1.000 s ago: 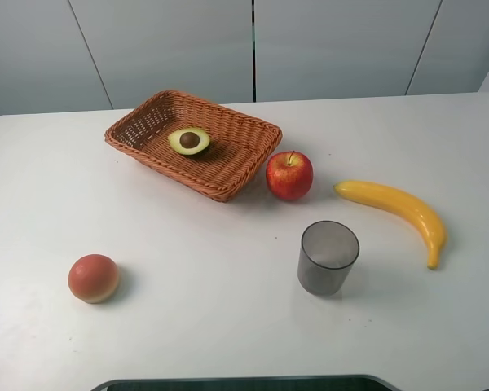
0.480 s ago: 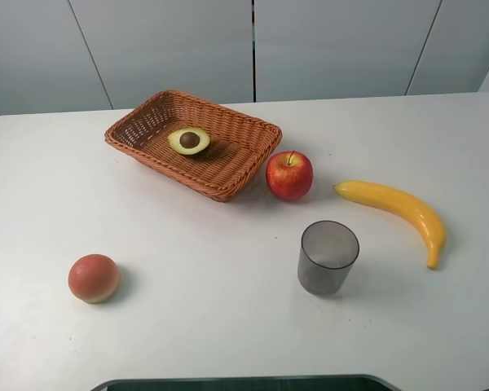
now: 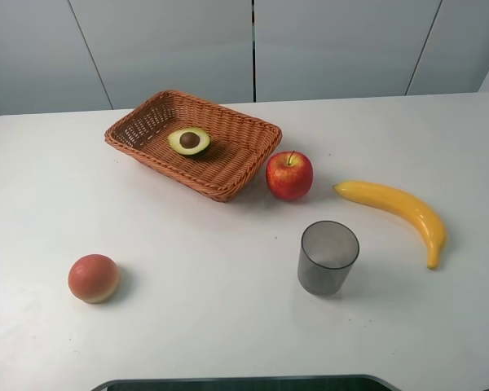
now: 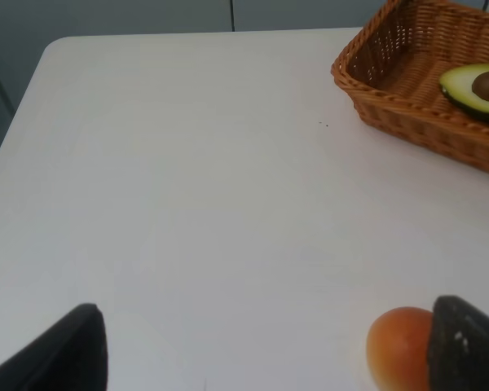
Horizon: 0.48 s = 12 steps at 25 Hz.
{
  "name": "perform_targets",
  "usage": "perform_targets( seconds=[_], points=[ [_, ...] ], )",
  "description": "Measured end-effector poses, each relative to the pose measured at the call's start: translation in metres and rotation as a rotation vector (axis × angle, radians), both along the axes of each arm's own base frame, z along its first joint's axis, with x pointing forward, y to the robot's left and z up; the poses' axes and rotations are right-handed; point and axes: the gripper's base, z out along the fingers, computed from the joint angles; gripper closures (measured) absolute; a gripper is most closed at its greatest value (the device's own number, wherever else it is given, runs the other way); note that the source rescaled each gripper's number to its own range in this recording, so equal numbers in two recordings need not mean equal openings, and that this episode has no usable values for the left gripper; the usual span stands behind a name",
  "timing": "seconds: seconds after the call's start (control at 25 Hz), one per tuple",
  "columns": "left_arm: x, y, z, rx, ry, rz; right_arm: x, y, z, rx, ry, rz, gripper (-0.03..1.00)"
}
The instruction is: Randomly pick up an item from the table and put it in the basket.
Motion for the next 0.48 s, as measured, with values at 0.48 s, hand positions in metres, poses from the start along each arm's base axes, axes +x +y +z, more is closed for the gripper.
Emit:
perform_targets(
  seconds=[0.48],
  points=[
    [0.0000,0.0000,0.0000,0.000,0.000,0.000,-0.0014,0.0021,-0.0001,-0.006,0.001,-0.105,-0.02]
  ],
)
